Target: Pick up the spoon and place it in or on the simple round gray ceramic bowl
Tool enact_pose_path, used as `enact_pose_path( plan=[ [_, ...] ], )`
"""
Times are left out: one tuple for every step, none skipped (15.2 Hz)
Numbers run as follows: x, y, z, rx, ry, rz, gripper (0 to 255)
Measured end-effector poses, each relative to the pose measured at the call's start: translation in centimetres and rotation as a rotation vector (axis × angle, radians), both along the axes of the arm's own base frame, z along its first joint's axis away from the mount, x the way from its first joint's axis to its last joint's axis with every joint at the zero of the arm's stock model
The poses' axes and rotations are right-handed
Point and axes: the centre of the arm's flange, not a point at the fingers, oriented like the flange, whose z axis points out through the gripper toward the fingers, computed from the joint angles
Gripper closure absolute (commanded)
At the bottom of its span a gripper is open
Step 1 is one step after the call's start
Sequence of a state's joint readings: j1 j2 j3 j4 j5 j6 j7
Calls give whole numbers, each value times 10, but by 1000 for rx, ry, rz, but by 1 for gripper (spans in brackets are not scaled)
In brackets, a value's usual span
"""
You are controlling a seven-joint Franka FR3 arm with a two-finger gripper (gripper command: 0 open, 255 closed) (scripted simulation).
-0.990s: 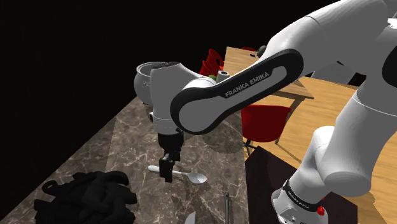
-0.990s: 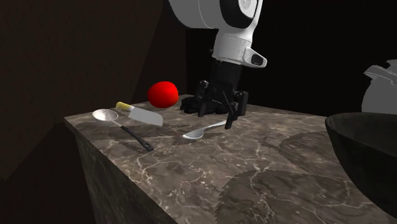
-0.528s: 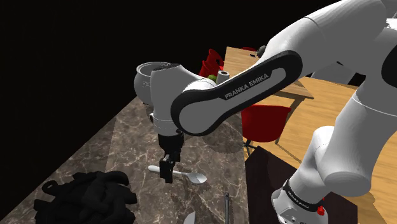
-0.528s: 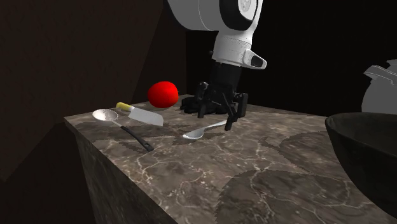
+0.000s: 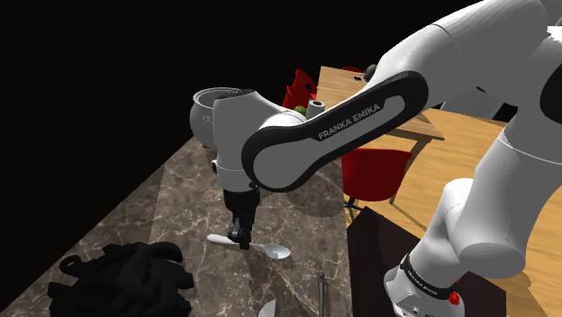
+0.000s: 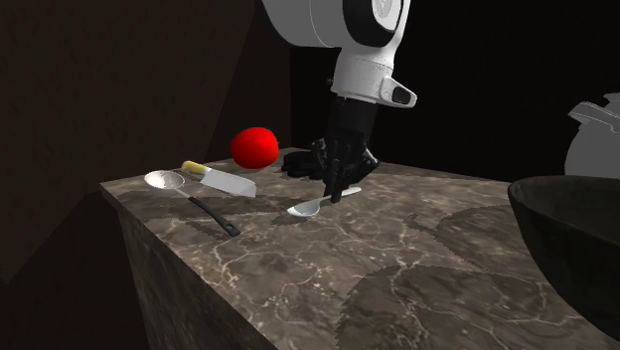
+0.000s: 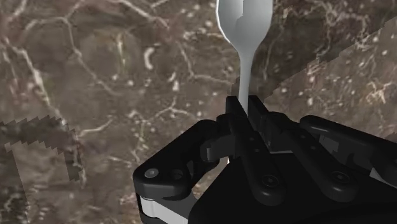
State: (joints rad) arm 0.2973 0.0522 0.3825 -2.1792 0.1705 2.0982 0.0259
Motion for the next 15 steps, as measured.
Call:
enact_pose_path(
  plan=[
    [0, 0, 0, 0, 0, 0, 255],
    [0, 0, 0, 1, 0, 0, 255],
    [0, 0, 2, 0, 0, 0, 255],
    [-1, -1, 5, 0, 1, 0, 255],
    [-1, -1, 10, 0, 1, 0, 255],
    [-1, -1, 15, 0, 1, 0, 255],
    [0, 0, 20, 0, 1, 0, 255],
    [0, 0, 25, 0, 1, 0, 255],
    [0, 0, 30, 0, 1, 0, 255],
    [1, -1, 36, 0, 1, 0, 255],
    [0, 0, 42, 0, 1, 0, 255],
    [0, 0, 47, 0, 1, 0, 255],
    [0, -1, 52, 0, 1, 0, 255],
    [0, 0, 58, 0, 1, 0, 255],
    [0, 0, 63, 0, 1, 0, 255]
  ],
)
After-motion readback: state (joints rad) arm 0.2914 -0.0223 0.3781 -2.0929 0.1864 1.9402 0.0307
